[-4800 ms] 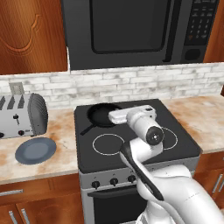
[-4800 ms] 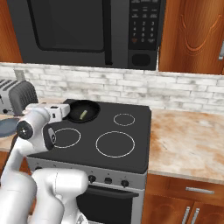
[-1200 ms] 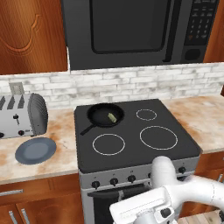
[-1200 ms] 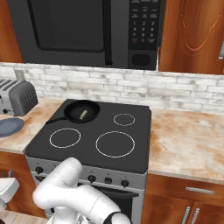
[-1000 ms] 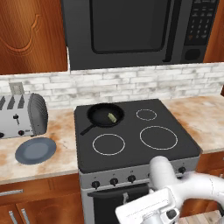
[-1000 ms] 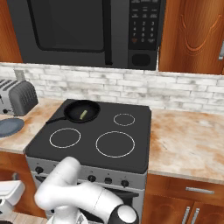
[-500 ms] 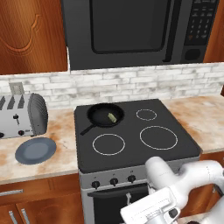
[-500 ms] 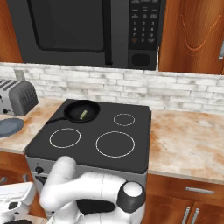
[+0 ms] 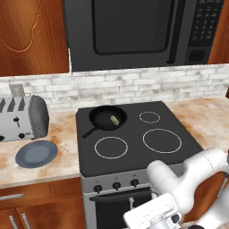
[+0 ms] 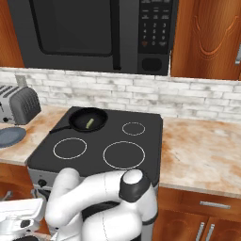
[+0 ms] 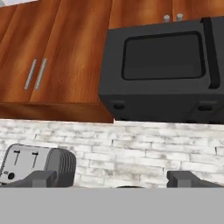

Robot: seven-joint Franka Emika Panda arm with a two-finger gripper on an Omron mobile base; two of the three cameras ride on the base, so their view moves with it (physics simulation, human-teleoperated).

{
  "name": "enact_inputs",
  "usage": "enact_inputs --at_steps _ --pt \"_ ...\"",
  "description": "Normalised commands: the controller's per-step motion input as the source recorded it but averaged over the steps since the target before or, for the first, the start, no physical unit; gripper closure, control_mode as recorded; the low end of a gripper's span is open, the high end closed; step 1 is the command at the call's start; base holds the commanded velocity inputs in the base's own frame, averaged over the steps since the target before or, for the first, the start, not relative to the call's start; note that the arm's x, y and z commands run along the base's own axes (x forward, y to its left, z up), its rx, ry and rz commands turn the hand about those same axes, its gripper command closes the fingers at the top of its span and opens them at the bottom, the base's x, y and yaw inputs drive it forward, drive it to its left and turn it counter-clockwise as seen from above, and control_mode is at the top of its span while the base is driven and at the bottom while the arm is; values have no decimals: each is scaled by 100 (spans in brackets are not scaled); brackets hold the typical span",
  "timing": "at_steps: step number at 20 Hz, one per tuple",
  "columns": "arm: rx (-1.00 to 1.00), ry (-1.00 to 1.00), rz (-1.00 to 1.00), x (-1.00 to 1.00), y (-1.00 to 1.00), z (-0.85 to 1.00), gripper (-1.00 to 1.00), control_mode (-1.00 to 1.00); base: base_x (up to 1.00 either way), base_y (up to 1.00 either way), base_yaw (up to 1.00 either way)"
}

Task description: Pick up the butter stick and place it in the pan. Then turn on the burner for the pan.

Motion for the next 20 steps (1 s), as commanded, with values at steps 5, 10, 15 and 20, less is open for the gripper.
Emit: enact_inputs --at_steps 5,10,15,20 --pt "13 0 -12 11 14 0 -100 -100 0 0 0" --pt "10 0 -10 25 4 -2 -100 -100 0 0 0" --pt "6 2 -1 22 -1 -13 -100 -100 0 0 0" --pt "10 18 0 35 -13 -15 -100 -100 0 0 0"
